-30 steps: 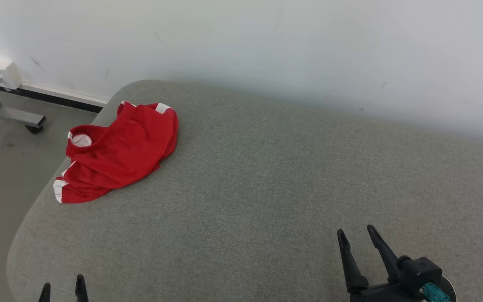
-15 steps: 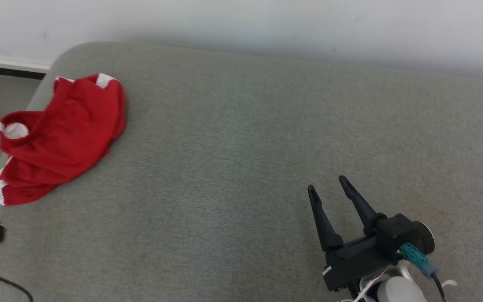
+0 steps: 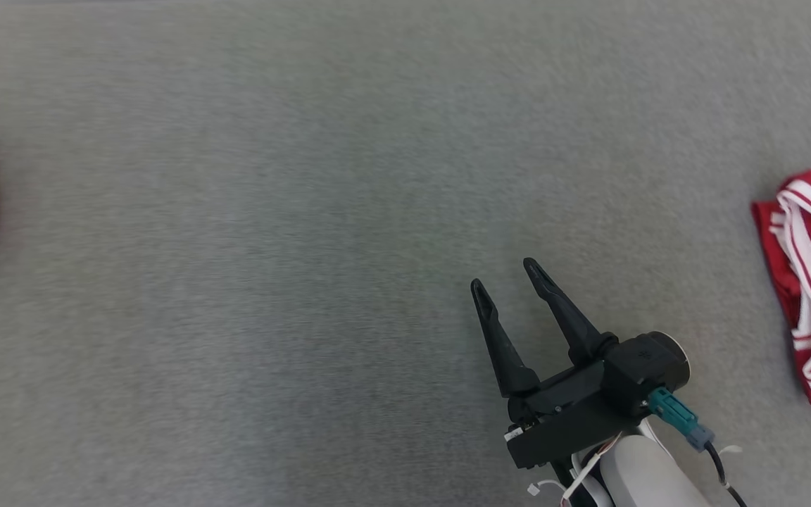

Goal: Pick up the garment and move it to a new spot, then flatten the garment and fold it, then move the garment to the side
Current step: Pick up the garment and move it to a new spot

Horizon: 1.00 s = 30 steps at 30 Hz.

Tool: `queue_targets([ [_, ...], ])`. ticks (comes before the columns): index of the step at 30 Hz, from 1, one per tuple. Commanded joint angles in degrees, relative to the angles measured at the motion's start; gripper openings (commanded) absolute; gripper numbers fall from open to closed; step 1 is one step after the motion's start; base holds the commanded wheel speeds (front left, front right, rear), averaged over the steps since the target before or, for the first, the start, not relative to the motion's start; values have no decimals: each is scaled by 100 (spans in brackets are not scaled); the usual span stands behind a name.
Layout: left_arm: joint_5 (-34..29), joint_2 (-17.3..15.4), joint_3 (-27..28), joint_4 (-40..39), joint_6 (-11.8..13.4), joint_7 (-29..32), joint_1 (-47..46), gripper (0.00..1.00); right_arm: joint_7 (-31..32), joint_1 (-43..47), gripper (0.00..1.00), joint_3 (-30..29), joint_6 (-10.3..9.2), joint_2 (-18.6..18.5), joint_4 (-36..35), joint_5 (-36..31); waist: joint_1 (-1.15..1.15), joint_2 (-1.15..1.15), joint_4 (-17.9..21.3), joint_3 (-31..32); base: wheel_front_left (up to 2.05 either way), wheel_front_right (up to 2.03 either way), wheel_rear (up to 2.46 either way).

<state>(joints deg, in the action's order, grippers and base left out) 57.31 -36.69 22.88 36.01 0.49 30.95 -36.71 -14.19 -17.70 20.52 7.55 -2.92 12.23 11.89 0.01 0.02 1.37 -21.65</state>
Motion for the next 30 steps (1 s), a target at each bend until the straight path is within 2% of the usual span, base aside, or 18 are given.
queue_targets([
  [1, 43, -169, 86, 4, 132, 97, 2, 100, -52, -112, 100, 17, -15, 5, -8, 83, -1, -2, 864, -830, 0, 0, 0],
  [8, 185, -313, 343, 137, 680, 489, 269, 100, -101, -165, 100, 80, -15, 9, -97, 227, -1, -2, 1202, -1022, 0, 0, 0],
  [13, 264, -91, 251, 215, 944, 978, 561, 100, -102, -95, 100, -5, -15, 8, -193, 236, -1, -2, 1232, -1026, 0, 0, 0],
  [16, 267, 43, 111, 202, 961, 1240, 734, 100, -103, -69, 100, -31, -15, 8, -208, 225, -1, -2, 1203, -996, 0, 0, 0],
  [17, 285, 144, 29, 91, 903, 1351, 849, 0, -104, -54, 100, -34, -15, 8, -233, 223, -1, -2, 1151, -944, 0, 0, 0],
  [21, 256, 117, 24, -220, 804, 1268, 943, 0, -104, -70, 100, -20, -15, 6, -188, 212, -1, -2, 1020, -753, 0, 0, 0],
  [26, 124, -105, 145, -742, 541, 748, 827, 0, -105, -40, 100, -40, -15, 5, -86, 249, -1, -2, 810, -375, 0, 0, 0],
  [30, 72, -89, 189, -1147, 339, 360, 662, 0, -104, 64, 100, -88, -15, 3, 23, 311, -1, -2, 653, 47, 0, 0, 0],
])
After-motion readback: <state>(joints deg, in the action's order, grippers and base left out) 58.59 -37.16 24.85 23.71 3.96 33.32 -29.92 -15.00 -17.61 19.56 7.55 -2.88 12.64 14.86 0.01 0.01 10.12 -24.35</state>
